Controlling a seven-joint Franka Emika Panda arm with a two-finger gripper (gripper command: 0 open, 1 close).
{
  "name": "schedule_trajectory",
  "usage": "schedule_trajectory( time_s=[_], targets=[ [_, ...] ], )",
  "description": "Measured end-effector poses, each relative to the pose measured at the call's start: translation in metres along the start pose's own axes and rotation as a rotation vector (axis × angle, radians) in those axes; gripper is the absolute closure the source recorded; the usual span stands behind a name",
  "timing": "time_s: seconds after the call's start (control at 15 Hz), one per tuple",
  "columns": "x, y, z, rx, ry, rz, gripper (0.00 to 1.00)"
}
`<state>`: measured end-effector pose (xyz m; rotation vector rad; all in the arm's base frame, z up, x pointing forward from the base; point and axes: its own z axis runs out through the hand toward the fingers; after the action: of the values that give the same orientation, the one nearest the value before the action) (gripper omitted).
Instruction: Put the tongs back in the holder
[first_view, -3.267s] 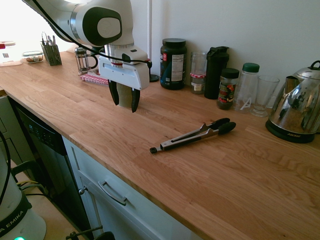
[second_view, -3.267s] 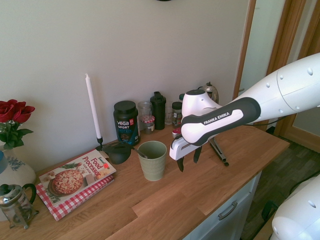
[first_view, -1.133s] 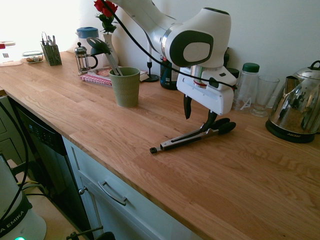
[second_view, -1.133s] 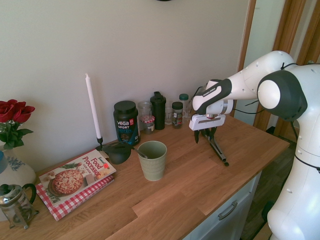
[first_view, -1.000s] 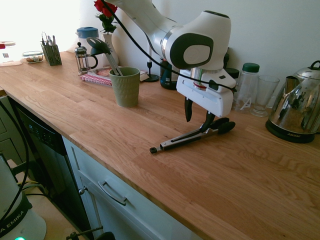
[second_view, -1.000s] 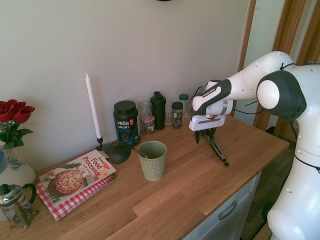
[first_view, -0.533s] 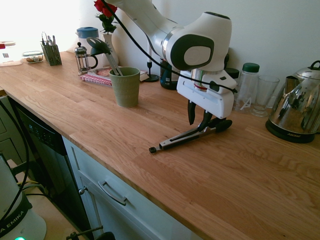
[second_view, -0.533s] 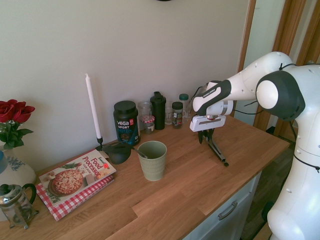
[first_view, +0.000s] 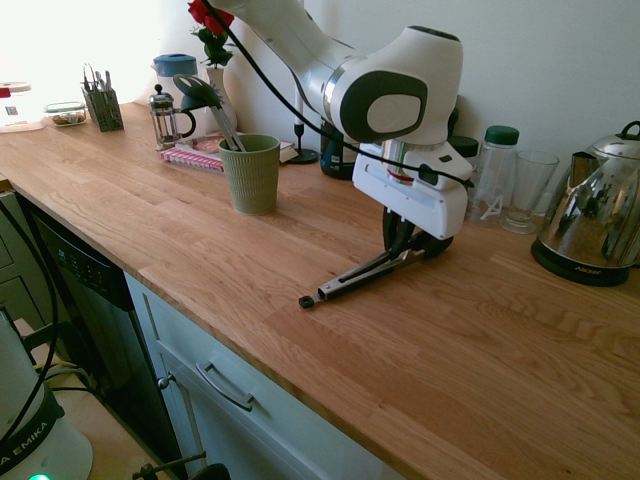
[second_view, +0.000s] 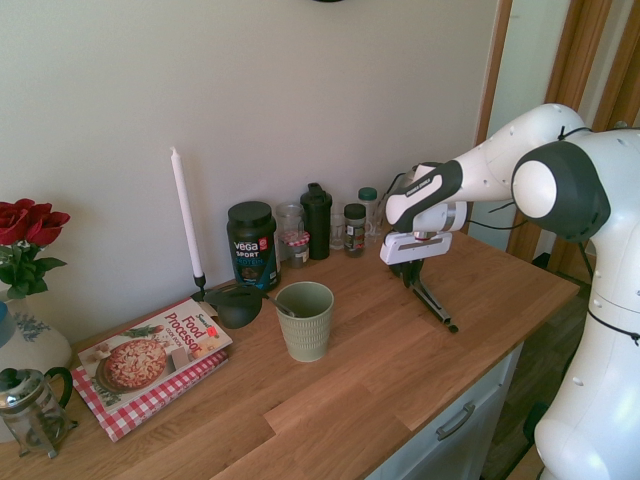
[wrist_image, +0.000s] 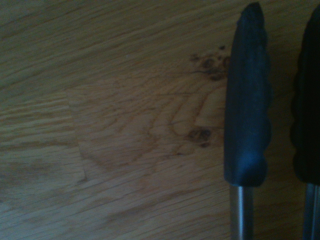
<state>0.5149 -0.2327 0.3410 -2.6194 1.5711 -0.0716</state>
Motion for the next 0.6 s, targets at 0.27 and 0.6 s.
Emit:
schedule_trajectory(
  time_s=[0.27,0.6],
  targets=[
    [-0.004,-0.006,-0.023,0.037,0.019,-0.026,1.00],
    [-0.048,-0.037,-0.151,0.172,0.064,-0.127,1.00]
  ],
)
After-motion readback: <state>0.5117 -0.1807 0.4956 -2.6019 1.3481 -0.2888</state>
